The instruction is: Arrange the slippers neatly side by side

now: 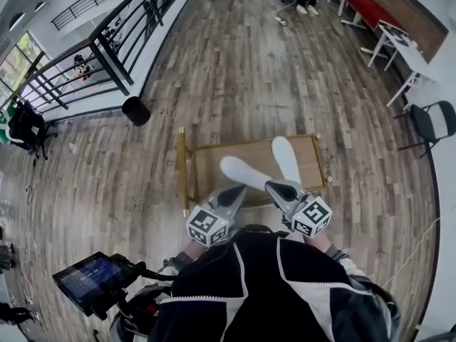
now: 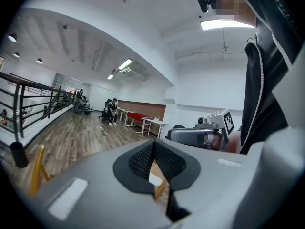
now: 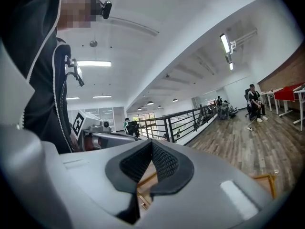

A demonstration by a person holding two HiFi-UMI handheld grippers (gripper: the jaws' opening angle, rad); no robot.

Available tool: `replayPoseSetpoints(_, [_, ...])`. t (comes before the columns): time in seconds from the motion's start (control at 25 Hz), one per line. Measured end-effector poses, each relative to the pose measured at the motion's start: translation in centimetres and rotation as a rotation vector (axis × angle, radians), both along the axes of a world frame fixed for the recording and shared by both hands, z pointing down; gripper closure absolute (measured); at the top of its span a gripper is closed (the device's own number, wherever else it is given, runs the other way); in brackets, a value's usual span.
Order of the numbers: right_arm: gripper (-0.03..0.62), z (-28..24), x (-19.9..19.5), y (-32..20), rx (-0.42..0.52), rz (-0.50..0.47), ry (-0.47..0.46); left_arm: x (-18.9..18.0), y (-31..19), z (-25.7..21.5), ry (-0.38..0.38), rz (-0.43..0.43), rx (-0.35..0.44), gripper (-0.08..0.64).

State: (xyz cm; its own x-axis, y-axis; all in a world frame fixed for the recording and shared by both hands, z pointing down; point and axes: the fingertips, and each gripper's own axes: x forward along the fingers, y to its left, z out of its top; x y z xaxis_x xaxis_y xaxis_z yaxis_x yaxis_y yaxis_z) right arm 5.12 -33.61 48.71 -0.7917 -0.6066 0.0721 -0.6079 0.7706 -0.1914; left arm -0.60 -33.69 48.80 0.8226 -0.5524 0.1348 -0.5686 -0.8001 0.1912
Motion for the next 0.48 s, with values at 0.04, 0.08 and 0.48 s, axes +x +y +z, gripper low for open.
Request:
replayPoseSetpoints(0.04, [0.588,-0.2,-0.2,-0.3,0.002,-0.002,0.004,-0.3,-0.4,0.0,0.006,-0.005,-0.002,0.541])
replayPoseSetpoints(0.08, [0.588,-0.4,-0.4,-0.7,0.005,-0.005,0.008,-0.5,-0.7,0.0,0.011,-0.010,-0.003,0.541])
replayPoseSetpoints(0.48, [0.588,-0.4,2.3,-3.5,-0.021,-0.114,0.064,0.6,-3.8,0.0,0.056,-0.148,-0.038,0.541])
